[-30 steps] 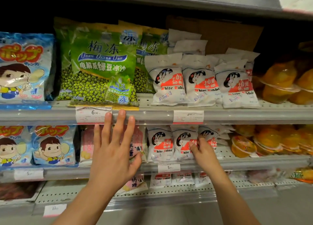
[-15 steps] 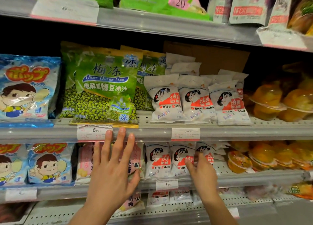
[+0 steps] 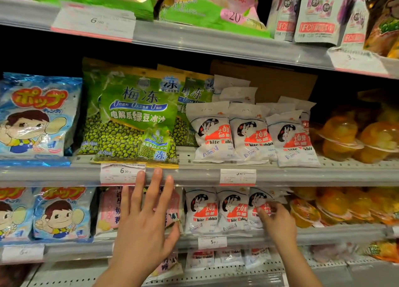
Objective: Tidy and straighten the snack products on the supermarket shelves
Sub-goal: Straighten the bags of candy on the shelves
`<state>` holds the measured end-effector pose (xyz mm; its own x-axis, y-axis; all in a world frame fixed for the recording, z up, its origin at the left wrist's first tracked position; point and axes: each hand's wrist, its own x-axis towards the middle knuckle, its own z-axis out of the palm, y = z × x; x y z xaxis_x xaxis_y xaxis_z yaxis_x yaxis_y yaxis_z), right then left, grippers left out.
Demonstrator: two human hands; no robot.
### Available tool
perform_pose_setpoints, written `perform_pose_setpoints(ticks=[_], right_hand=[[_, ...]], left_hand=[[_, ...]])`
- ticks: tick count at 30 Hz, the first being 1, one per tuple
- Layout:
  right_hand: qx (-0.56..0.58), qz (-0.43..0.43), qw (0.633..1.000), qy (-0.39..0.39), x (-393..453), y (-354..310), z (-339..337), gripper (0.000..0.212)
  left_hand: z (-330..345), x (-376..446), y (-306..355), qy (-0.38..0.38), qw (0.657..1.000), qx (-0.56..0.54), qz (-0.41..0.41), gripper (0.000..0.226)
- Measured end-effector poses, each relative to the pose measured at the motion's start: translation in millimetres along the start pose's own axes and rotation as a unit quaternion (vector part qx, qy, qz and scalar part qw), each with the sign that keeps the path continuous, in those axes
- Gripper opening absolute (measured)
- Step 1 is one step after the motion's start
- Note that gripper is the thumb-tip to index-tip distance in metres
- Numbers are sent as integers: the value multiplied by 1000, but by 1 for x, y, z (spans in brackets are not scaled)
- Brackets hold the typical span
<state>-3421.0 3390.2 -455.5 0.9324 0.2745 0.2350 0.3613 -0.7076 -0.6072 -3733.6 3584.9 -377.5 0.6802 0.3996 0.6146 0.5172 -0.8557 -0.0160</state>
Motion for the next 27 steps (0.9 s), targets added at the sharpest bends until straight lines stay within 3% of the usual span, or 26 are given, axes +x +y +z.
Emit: perform_pose_setpoints(ticks=[7,10,12,14,17,20,23,27], right_hand=[[-7,-9,1000,-12,-11,-8,9,54],[-21,-42,999,28,-29,-15,-1,50],[6,-101,992,80,-56,-31,-9,36],[47,-219,967,122,-88,-57,-17,28],[91,-390,900,174,-121,-103,-28,31],[106,-457,860,203,-139,-155,-42,37],[60,-471,864,168,-145,-185,-40,55],[-21,-405,907,114,-143,-183,-20,69]], left_hand=[[-1,-1,0,-5,1000,5,1,96],[-4,0,-1,-7,1000,2,2,96],[-3,0,-2,-8,1000,-1,3,95],[-2,0,-2,-4,1000,-10,3,95],[-8,0,-2,-4,1000,-24,4,94],[-17,-3,-4,23,998,-63,8,89],[-26,-9,-17,61,992,-99,-41,84],[-30,-13,-51,67,985,-95,-128,81]])
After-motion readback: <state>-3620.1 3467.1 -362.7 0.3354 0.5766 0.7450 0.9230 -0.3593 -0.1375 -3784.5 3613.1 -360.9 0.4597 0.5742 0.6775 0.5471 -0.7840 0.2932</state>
